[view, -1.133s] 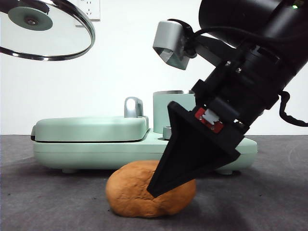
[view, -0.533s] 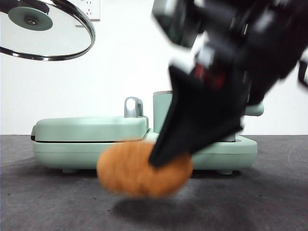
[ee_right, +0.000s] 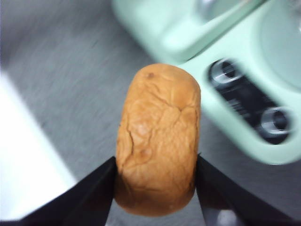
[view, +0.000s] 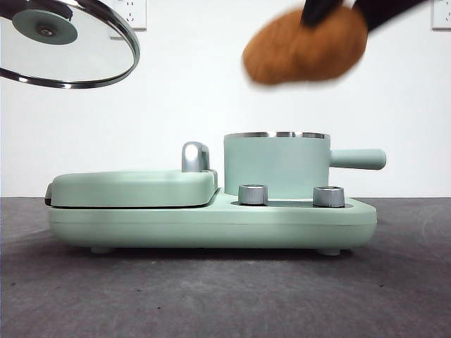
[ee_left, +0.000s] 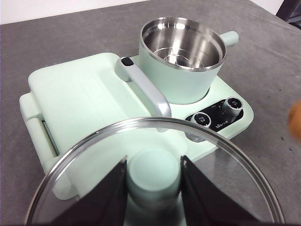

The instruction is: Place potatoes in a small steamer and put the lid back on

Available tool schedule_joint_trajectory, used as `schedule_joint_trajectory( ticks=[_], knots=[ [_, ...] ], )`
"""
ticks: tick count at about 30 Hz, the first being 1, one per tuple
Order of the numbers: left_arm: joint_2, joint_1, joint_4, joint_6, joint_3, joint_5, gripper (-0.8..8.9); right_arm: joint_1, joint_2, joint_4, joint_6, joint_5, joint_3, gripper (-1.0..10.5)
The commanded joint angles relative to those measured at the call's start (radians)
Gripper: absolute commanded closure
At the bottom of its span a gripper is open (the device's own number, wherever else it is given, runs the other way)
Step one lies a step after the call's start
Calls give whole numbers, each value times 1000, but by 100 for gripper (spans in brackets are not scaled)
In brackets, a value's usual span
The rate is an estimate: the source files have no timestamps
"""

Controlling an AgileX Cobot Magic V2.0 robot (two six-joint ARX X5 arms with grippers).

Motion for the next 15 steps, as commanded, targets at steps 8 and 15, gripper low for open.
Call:
schedule_joint_trajectory(
  ticks=[8, 15],
  knots=[
    [0, -3, 32, 3, 13, 0, 797, -172, 176, 11, -55, 11, 317, 723],
    [0, -3, 31, 3, 13, 0, 798, -299, 415, 67, -161, 11, 462, 723]
  ],
)
